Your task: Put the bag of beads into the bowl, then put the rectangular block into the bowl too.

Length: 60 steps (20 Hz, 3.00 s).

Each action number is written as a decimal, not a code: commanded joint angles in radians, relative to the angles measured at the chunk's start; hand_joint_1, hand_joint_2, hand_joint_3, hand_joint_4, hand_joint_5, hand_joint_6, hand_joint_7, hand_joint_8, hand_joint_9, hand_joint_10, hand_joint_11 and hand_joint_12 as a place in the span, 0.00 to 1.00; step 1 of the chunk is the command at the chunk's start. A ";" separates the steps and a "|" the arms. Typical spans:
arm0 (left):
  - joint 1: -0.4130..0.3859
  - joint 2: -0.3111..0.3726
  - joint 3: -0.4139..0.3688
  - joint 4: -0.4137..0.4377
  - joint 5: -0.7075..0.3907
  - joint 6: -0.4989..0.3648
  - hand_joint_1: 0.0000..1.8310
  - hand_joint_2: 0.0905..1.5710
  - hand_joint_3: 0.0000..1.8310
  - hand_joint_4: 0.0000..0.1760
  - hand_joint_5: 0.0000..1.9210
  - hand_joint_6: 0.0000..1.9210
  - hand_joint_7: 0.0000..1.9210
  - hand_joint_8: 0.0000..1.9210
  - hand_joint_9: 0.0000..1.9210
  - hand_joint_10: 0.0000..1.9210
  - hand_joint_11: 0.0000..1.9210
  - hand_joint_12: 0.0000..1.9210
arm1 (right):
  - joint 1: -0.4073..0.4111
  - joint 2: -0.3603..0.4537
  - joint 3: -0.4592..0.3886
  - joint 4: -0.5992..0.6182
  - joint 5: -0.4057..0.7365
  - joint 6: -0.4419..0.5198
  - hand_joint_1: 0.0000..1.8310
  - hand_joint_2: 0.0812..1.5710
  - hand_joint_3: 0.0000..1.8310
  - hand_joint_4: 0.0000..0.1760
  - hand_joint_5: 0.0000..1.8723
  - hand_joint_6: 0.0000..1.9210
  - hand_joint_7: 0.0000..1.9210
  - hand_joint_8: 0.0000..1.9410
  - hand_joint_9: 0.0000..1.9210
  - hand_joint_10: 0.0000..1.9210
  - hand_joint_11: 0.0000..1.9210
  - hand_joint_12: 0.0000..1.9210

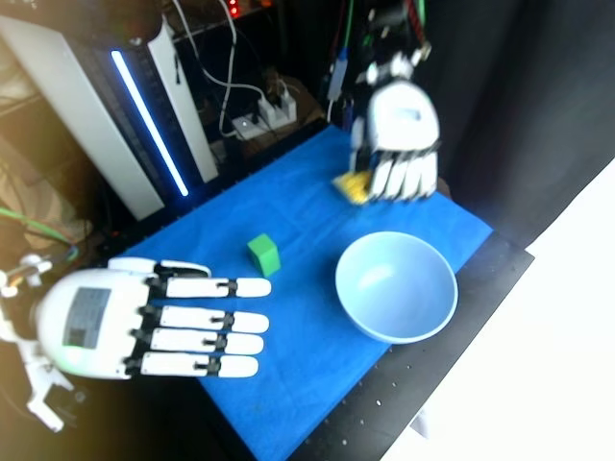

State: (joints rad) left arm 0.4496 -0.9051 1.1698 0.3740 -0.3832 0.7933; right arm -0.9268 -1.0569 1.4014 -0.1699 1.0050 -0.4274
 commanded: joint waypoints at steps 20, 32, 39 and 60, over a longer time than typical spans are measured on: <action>-0.169 -0.306 0.319 -0.245 -0.046 0.123 0.46 0.52 0.00 1.00 0.00 0.00 0.04 0.00 0.09 0.00 0.00 0.24 | 0.037 -0.041 0.048 -0.024 0.113 0.002 0.40 0.76 0.00 0.52 0.12 0.00 0.10 0.00 0.09 0.00 0.10 0.06; 0.137 0.133 -0.119 -0.267 -0.373 0.129 0.48 0.54 0.00 0.94 0.03 0.00 0.05 0.00 0.06 0.00 0.00 0.07 | 0.090 -0.037 -0.046 -0.128 0.159 0.002 0.43 0.57 0.00 0.61 0.11 0.00 0.07 0.00 0.07 0.00 0.10 0.05; 0.257 0.135 -0.177 -0.298 -0.427 0.129 0.52 0.55 0.00 1.00 0.00 0.00 0.04 0.00 0.02 0.00 0.00 0.00 | 0.089 -0.124 -0.011 -0.141 0.127 0.002 0.48 0.52 0.00 0.82 0.13 0.00 0.15 0.00 0.15 0.00 0.00 0.39; 0.329 0.109 -0.173 -0.376 -0.452 0.128 0.53 0.57 0.00 0.78 0.02 0.00 0.06 0.00 0.03 0.01 0.01 0.00 | 0.140 -0.236 0.102 -0.122 0.033 0.002 0.53 0.61 0.00 0.00 0.44 0.01 0.31 0.74 0.35 0.91 0.35 1.00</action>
State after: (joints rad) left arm 0.7887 -0.7940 0.9932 0.0116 -0.7189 0.9215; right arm -0.8062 -1.2915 1.5017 -0.3290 0.9295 -0.4267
